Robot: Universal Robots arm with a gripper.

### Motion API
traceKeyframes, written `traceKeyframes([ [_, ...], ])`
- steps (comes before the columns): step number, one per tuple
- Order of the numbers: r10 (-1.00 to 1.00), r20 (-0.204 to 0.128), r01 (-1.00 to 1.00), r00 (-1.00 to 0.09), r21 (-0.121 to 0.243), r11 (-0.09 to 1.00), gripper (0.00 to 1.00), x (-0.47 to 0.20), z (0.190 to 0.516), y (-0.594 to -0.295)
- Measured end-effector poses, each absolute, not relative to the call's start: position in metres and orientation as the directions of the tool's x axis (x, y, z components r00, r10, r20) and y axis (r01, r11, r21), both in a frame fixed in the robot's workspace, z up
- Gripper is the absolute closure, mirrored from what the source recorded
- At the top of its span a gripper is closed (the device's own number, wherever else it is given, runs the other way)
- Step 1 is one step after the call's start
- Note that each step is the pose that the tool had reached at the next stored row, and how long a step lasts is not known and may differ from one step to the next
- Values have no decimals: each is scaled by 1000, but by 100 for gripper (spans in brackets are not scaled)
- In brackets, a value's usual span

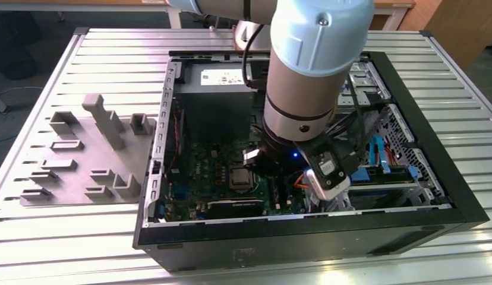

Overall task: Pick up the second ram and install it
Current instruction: 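Press down the second ram until it locks into place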

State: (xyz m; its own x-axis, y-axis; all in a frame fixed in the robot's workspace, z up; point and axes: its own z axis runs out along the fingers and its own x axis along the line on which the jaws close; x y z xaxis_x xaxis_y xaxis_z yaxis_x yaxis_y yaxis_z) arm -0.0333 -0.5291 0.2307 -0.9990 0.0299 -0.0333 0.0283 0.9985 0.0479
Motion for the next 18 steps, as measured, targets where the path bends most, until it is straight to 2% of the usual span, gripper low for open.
traceKeyframes([
  [18,30,-33,28,-999,48,998,89,-33,222,-537],
])
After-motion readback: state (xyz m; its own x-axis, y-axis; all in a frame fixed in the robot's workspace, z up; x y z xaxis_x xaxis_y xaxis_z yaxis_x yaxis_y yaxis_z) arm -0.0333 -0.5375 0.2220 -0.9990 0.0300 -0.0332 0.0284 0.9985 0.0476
